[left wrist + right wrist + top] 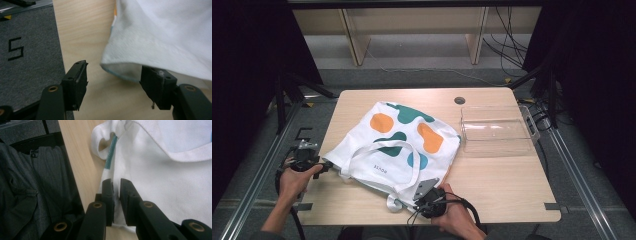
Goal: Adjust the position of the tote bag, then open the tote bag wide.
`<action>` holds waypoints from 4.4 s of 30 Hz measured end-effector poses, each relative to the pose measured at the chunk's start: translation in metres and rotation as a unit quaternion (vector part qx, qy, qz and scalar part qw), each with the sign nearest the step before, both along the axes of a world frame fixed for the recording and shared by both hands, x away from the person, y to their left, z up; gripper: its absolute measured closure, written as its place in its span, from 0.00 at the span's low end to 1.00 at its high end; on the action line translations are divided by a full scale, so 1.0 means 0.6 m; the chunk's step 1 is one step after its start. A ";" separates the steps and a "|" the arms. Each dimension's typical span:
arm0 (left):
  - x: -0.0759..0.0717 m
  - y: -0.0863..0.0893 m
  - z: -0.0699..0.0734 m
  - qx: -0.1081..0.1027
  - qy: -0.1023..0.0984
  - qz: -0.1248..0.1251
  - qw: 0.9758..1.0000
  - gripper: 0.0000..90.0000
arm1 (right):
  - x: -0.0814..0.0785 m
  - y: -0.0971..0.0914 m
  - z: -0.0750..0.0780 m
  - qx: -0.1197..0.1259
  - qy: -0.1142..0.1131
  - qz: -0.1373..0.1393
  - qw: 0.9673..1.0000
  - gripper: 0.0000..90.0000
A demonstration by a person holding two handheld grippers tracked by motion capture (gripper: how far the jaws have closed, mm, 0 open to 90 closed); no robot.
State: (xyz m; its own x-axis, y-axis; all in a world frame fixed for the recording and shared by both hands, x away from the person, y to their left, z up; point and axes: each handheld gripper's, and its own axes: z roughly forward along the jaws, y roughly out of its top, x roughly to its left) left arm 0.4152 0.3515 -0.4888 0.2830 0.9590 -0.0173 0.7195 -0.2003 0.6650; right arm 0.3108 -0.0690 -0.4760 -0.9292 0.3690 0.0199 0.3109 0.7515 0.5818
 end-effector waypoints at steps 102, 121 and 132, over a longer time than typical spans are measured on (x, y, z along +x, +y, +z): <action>-0.131 -0.092 0.168 0.040 0.051 -0.260 0.963 0.89 | 0.113 -0.169 0.157 -0.054 -0.065 -0.080 0.993 0.93; -0.087 -0.095 0.369 0.115 -0.004 -0.258 0.959 0.93 | 0.180 -0.147 0.389 -0.077 -0.102 -0.028 0.991 0.96; -0.064 -0.094 0.451 0.118 -0.004 -0.254 0.960 0.95 | 0.198 -0.142 0.473 -0.088 -0.114 -0.028 0.989 0.96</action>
